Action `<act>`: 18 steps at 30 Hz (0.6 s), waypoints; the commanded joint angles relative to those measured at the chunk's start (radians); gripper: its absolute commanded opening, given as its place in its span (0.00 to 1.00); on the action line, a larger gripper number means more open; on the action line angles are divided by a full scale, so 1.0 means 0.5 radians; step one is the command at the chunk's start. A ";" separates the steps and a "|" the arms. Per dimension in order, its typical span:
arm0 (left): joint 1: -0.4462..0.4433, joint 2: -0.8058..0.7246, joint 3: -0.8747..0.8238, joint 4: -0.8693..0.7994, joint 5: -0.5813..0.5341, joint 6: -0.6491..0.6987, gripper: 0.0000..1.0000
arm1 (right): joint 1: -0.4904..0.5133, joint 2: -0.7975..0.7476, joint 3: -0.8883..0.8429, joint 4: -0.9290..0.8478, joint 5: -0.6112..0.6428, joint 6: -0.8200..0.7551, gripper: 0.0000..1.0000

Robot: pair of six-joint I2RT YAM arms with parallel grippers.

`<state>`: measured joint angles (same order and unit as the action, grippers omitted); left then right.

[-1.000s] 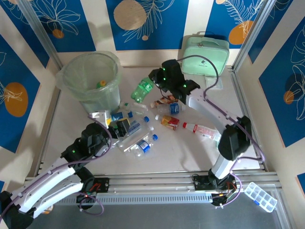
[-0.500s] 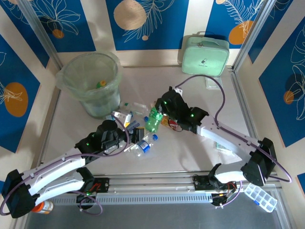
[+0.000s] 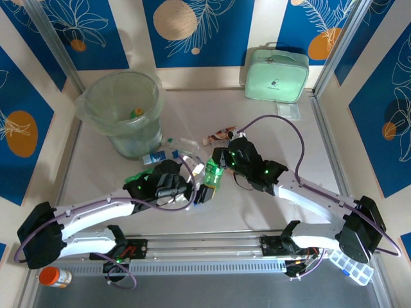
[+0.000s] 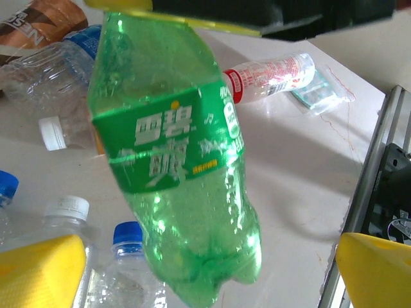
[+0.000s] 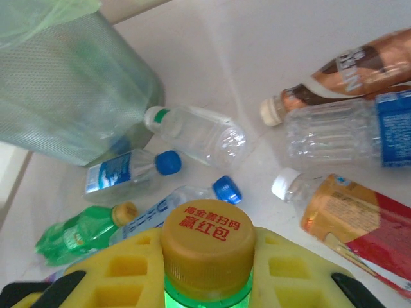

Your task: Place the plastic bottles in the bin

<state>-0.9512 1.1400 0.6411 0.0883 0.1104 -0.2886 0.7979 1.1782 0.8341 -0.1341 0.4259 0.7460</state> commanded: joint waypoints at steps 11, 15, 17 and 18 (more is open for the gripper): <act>-0.014 0.128 0.099 0.133 0.061 0.031 0.93 | -0.031 -0.242 -0.303 0.613 -0.501 -0.099 0.10; -0.013 0.090 0.073 0.142 0.017 0.042 0.78 | -0.040 -0.278 -0.361 0.720 -0.586 -0.085 0.10; -0.014 0.075 0.063 0.139 -0.024 0.052 0.72 | -0.040 -0.299 -0.394 0.771 -0.611 -0.064 0.10; -0.012 0.068 0.059 0.139 -0.041 0.056 0.70 | -0.040 -0.306 -0.404 0.794 -0.632 -0.055 0.10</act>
<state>-0.9516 1.2045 0.6697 0.1310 0.1207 -0.2790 0.7811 1.0546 0.6529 0.1761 0.1612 0.7143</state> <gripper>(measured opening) 0.719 0.252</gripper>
